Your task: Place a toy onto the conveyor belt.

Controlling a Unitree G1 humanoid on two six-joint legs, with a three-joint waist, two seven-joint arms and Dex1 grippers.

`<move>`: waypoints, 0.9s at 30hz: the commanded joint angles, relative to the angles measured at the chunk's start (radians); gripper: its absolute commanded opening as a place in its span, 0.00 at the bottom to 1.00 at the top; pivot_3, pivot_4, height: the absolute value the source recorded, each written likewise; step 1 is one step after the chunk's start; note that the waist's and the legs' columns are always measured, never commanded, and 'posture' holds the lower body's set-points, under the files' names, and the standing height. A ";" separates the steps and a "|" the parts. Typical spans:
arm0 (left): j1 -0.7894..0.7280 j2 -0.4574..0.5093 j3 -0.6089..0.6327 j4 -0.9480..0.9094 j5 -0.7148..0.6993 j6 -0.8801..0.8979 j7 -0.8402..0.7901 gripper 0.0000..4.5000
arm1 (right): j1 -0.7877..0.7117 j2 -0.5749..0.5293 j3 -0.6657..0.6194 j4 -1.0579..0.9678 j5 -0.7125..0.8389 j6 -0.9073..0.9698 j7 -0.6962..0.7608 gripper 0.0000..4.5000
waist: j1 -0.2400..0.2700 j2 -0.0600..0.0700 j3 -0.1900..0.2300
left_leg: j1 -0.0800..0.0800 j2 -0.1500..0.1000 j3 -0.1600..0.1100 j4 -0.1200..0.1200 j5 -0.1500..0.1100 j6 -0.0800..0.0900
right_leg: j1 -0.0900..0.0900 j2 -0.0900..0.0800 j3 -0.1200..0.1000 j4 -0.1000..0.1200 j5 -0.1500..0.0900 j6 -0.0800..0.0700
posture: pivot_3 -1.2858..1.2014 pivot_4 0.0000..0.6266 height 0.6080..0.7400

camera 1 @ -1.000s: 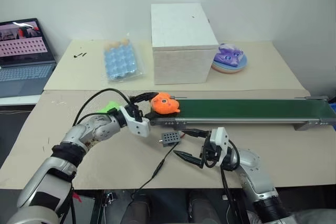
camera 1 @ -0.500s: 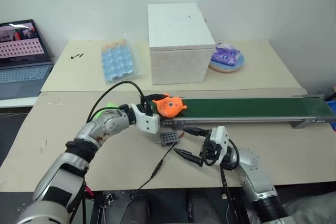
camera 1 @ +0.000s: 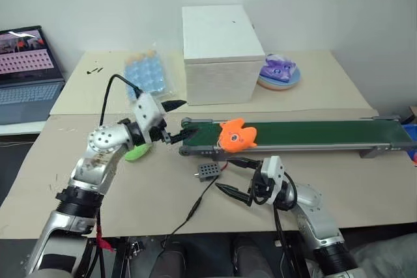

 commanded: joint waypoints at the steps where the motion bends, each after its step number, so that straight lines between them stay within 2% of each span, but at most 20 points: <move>1: -0.039 0.010 0.106 -0.013 -0.119 0.119 -0.026 0.89 | -0.014 -0.001 -0.009 -0.012 0.009 -0.016 0.004 1.00 | -0.002 0.000 0.000 | 0.000 0.000 0.000 0.000 0.000 0.000 | 0.000 0.000 0.000 0.000 0.000 0.000 | 0.52 0.24 1.00; 12: -0.032 -0.024 0.130 -0.052 -0.160 0.249 -0.076 0.89 | -0.012 -0.003 -0.011 -0.008 0.003 -0.021 0.001 1.00 | -0.001 0.000 0.000 | 0.000 0.000 0.000 0.000 0.000 0.000 | 0.000 0.000 0.000 -0.001 0.000 0.000 | 0.52 0.24 1.00; 27: -0.047 -0.041 0.117 -0.074 -0.119 0.263 -0.105 0.89 | -0.008 -0.002 -0.009 -0.008 -0.002 -0.023 -0.013 1.00 | -0.001 0.000 0.000 | 0.000 0.000 0.000 0.000 0.000 0.000 | 0.000 0.000 0.001 -0.001 0.000 0.000 | 0.52 0.24 1.00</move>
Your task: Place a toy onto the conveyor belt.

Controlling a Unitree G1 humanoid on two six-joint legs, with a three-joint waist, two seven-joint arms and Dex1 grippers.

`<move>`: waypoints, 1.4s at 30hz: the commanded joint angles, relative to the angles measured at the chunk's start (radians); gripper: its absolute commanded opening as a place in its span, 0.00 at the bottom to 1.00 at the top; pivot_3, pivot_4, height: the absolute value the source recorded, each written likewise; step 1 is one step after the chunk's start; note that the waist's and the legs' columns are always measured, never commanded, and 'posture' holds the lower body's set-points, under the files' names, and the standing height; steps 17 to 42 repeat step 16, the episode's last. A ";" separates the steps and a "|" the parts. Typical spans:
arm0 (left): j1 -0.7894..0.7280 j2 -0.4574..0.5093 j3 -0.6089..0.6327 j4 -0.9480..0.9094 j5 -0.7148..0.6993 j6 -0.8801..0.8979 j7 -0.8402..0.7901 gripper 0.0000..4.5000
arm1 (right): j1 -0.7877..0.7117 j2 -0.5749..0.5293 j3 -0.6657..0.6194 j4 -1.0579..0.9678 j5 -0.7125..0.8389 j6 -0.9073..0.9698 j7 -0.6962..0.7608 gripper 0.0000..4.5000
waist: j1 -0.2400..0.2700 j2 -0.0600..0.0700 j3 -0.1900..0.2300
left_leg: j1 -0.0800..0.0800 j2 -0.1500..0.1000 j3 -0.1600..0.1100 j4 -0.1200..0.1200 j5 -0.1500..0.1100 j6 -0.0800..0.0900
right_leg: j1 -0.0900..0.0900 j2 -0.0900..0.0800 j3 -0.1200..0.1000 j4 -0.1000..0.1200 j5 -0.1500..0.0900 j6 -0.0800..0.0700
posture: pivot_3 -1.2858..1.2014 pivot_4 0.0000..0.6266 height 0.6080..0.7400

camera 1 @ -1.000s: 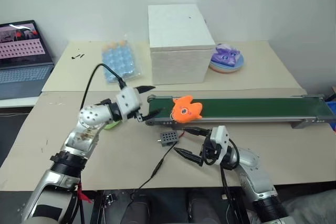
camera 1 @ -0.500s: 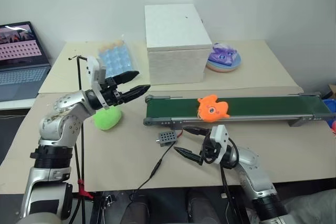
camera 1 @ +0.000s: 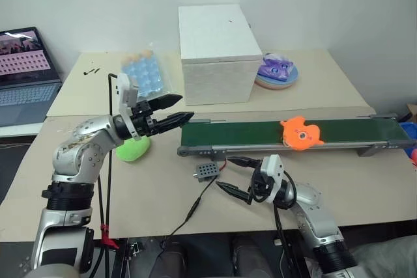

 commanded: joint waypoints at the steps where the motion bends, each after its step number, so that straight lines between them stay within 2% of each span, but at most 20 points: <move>1: -0.025 -0.003 0.013 -0.030 0.009 -0.008 -0.011 0.89 | -0.004 -0.001 -0.008 -0.017 0.000 -0.022 -0.002 1.00 | 0.000 0.000 0.000 | 0.000 0.000 0.000 0.000 0.000 0.000 | 0.000 0.000 0.000 0.000 0.000 0.000 | 0.52 0.24 1.00; 16: -0.022 -0.007 -0.002 -0.019 0.059 -0.028 -0.042 0.89 | -0.002 -0.004 -0.009 -0.020 0.000 -0.019 -0.003 1.00 | 0.000 0.000 0.000 | 0.000 0.000 0.000 0.000 0.000 0.000 | 0.000 0.000 0.000 0.000 0.000 0.000 | 0.52 0.24 1.00; 42: -0.022 -0.007 -0.002 -0.019 0.059 -0.028 -0.042 0.89 | -0.002 -0.004 -0.009 -0.020 0.000 -0.019 -0.003 1.00 | 0.000 0.000 0.000 | 0.000 0.000 0.000 0.000 0.000 0.000 | 0.000 0.000 0.000 0.000 0.000 0.000 | 0.52 0.24 1.00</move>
